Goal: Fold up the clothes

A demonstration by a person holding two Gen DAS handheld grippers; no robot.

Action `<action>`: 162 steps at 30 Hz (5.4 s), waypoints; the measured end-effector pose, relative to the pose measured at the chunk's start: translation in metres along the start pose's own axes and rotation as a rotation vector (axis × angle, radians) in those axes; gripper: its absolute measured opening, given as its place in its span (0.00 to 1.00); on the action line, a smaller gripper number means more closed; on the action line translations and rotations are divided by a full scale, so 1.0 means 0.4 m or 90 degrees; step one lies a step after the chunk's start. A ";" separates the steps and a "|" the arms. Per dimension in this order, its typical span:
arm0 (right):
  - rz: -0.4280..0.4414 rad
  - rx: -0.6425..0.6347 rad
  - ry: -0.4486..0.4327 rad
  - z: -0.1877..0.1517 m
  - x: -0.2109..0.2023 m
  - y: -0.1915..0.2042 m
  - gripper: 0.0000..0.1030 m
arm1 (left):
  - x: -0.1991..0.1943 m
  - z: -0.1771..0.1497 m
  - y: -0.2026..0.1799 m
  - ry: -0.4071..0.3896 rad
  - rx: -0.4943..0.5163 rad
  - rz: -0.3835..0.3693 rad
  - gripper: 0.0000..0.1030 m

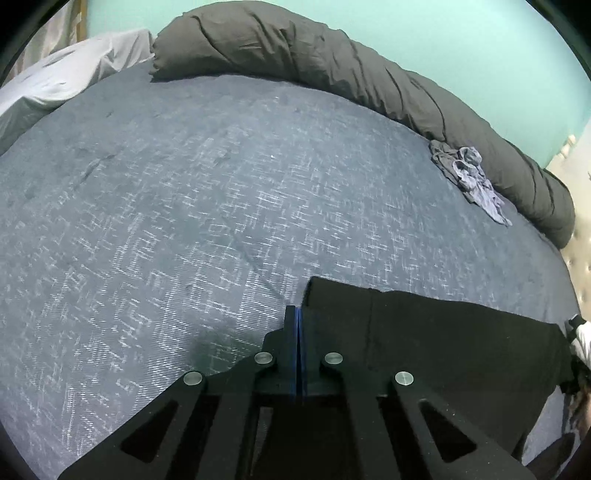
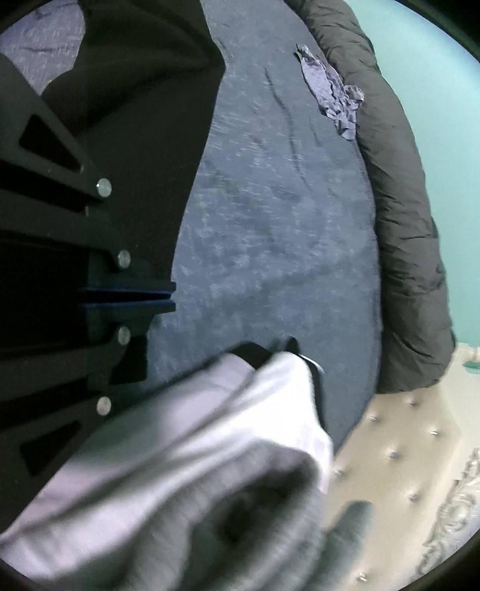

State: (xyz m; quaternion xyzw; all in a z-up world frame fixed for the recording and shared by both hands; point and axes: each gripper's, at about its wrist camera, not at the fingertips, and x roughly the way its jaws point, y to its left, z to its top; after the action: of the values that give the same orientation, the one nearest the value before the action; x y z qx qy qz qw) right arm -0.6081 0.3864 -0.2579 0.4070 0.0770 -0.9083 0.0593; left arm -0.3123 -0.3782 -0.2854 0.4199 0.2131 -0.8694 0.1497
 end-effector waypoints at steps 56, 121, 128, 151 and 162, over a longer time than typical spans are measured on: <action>0.250 -0.011 0.097 -0.461 -0.463 0.018 0.55 | -0.431 -0.454 0.135 0.126 -0.090 -0.112 0.51; 0.367 -0.220 0.135 -0.467 -0.377 0.701 0.04 | -0.361 -0.582 -0.121 -0.007 -0.056 -0.169 0.51; 0.307 -0.181 0.168 -0.447 -0.323 0.720 0.04 | -0.366 -0.581 -0.115 -0.011 -0.057 -0.166 0.51; 0.380 -0.408 0.137 -0.466 -0.380 0.912 0.17 | -0.351 -0.579 -0.131 -0.003 -0.051 -0.177 0.52; 0.347 -0.208 0.135 -0.402 -0.306 0.764 0.00 | -0.348 -0.578 -0.129 -0.002 -0.053 -0.181 0.52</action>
State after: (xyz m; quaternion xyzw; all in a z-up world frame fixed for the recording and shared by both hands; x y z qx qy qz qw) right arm -0.3576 0.1225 -0.3000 0.4898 0.1156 -0.7874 0.3561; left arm -0.0973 -0.2076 -0.2909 0.3777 0.3058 -0.8729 0.0427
